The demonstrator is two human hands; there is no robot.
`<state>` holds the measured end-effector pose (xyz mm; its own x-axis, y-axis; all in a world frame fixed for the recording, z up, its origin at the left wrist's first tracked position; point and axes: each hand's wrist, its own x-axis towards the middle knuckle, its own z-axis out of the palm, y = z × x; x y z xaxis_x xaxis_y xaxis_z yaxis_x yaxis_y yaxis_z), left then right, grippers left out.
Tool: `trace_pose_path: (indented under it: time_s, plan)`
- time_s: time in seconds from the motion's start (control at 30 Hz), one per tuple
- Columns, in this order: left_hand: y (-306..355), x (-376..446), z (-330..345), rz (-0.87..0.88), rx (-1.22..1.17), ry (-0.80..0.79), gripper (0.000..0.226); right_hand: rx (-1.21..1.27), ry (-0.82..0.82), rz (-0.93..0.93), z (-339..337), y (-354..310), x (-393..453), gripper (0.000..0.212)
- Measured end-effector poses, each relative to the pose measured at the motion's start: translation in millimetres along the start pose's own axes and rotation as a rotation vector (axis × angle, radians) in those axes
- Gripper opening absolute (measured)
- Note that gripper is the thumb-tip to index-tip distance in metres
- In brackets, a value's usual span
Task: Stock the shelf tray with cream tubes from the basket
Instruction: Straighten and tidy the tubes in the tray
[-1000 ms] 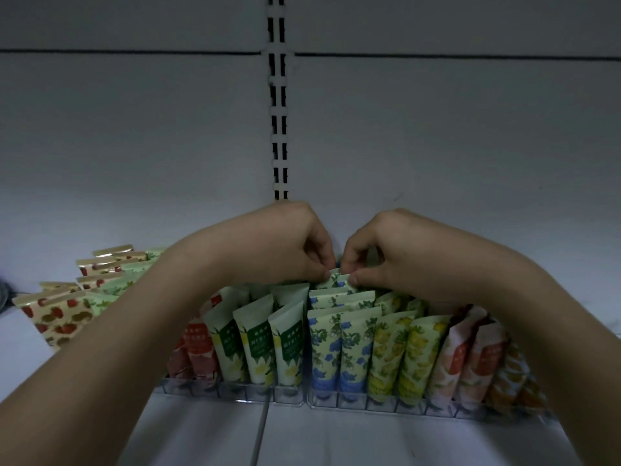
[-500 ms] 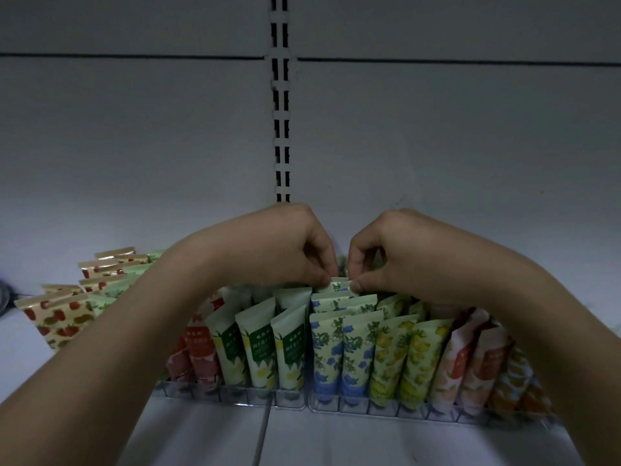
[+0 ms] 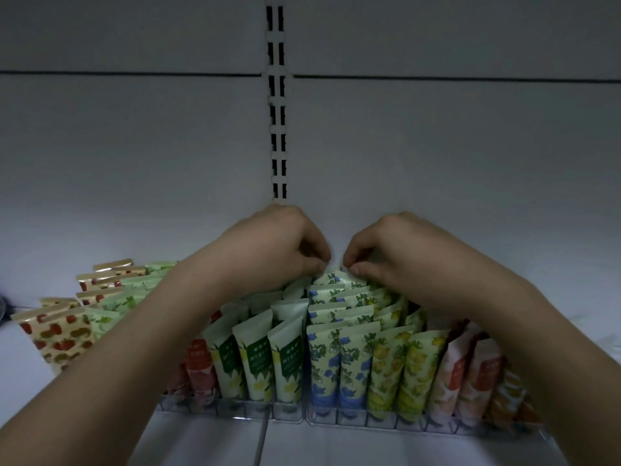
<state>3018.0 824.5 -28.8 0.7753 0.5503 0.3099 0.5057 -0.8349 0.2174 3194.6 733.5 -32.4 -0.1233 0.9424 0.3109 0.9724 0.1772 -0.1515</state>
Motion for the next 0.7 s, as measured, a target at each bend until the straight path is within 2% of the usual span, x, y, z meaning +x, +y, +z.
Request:
trace_pose_path:
  time_s: [0.7]
  plan:
    - [-4.9,2.7,7.0,-0.005,-0.037,-0.023,0.016,0.076,-0.076,0.028,2.6,6.5,1.9,0.013]
